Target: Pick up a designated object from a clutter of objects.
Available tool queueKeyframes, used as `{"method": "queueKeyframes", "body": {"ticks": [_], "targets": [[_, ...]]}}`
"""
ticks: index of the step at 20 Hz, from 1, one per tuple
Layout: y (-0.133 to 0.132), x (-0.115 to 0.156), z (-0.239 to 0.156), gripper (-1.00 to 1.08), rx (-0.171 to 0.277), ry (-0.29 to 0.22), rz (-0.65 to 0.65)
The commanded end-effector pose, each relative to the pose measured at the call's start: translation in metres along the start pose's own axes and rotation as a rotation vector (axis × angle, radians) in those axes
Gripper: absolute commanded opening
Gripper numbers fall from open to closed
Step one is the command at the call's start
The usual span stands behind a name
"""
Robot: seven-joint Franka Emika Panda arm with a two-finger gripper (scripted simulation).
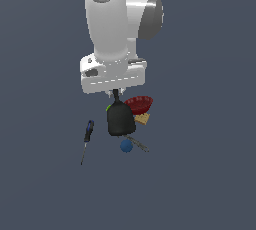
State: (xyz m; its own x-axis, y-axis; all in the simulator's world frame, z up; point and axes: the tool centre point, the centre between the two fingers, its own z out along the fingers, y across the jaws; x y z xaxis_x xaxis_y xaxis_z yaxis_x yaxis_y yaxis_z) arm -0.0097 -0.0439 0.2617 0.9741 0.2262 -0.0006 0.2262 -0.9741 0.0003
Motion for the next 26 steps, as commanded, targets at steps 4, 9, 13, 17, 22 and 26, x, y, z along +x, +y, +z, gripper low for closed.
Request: {"method": "queueKeyframes", "body": {"ticks": [4,9,13,17,22,26], "targets": [[-0.019,-0.007,-0.06,-1.0,-0.001,0.001,0.001],[-0.035,-0.012,-0.109,-1.0,-0.001,0.0,0.001],[-0.044,-0.015,-0.139,-1.0,-0.001,0.0,0.001],[-0.051,-0.016,-0.162,-1.0,0.0,0.0,0.002],[-0.056,-0.016,-0.178,-1.0,0.0,0.001,0.002],[-0.057,-0.016,-0.182,-1.0,0.0,0.001,0.002]]}}
